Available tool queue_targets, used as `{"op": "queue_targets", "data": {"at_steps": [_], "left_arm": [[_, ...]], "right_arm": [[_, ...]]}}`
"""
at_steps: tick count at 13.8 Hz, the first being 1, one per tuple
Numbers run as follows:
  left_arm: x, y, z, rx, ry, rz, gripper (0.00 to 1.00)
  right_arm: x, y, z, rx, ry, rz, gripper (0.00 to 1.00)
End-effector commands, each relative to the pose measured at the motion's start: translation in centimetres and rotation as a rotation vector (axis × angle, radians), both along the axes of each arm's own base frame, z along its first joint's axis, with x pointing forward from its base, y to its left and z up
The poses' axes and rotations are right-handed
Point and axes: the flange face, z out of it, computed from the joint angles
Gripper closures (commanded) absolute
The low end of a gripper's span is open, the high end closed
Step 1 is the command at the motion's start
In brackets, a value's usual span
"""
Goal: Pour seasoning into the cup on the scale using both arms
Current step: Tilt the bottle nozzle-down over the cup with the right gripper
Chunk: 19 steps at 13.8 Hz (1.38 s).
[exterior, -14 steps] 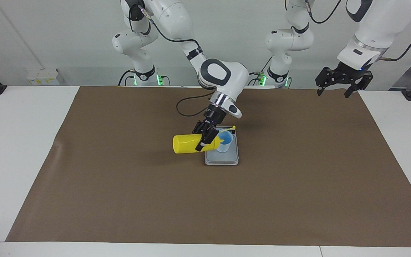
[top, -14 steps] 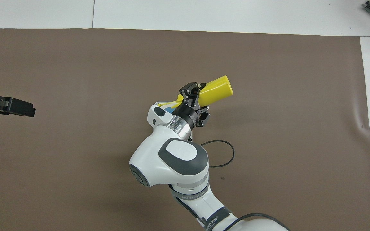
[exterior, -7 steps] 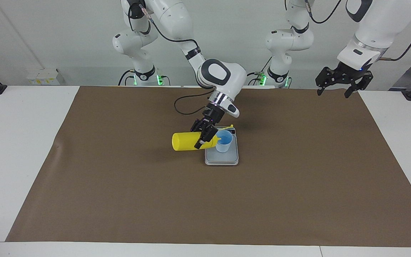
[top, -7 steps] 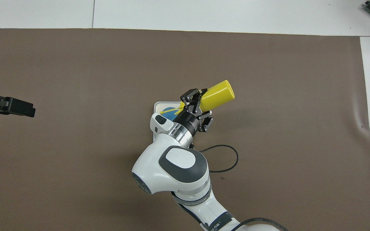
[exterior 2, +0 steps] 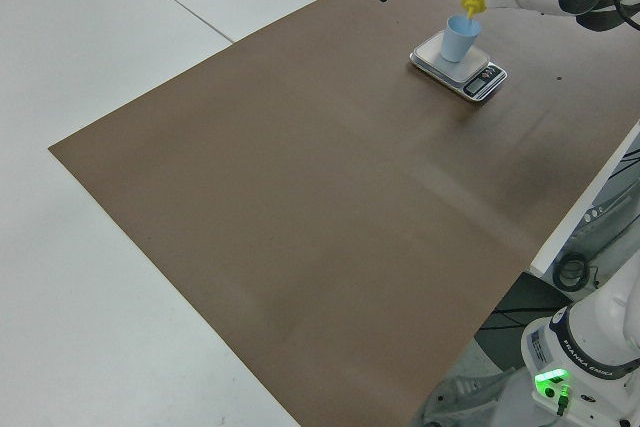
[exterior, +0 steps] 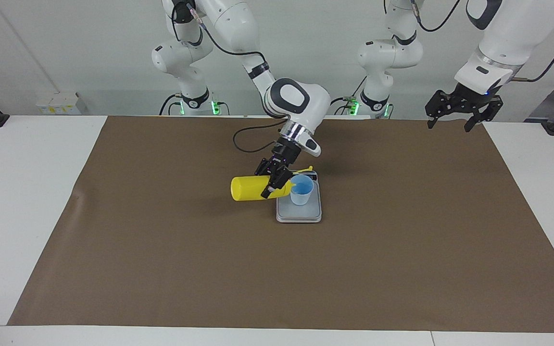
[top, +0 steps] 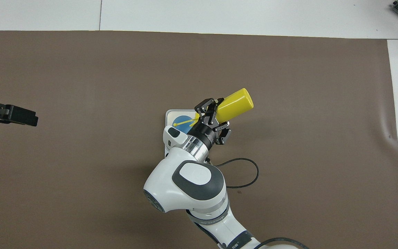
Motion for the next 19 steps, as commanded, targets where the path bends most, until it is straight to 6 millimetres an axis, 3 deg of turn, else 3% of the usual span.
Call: {"op": "queue_targets", "data": {"at_steps": [1,14,19], "left_arm": [[-0.7,0.3,0.2,-0.010,0.008,0.001,0.00],[-0.7,0.3,0.3,-0.010,0.006,0.001,0.00],[-0.7,0.3,0.1,-0.010,0.010,0.001,0.00]], "right_arm": [[-0.7,-0.4,1.1,-0.049,-0.013,0.032,1.00],[-0.5,-0.3,1.2,-0.023,-0.016,0.028,1.00],[0.2,-1.1,3.4,0.070,-0.006,0.007,1.00]]}}
